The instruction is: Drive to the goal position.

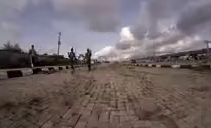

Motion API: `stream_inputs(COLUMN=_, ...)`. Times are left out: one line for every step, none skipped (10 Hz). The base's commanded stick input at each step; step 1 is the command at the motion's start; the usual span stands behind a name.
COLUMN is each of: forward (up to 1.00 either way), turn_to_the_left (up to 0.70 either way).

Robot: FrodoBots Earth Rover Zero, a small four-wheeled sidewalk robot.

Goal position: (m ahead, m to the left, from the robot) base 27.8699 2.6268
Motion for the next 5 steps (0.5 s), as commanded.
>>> stream_inputs(forward=1.00, turn_to_the_left=0.00)
stream_inputs(forward=1.00, turn_to_the_left=0.00)
stream_inputs(forward=1.00, turn_to_the_left=0.00)
stream_inputs(forward=1.00, turn_to_the_left=0.00)
stream_inputs(forward=1.00, turn_to_the_left=0.00)
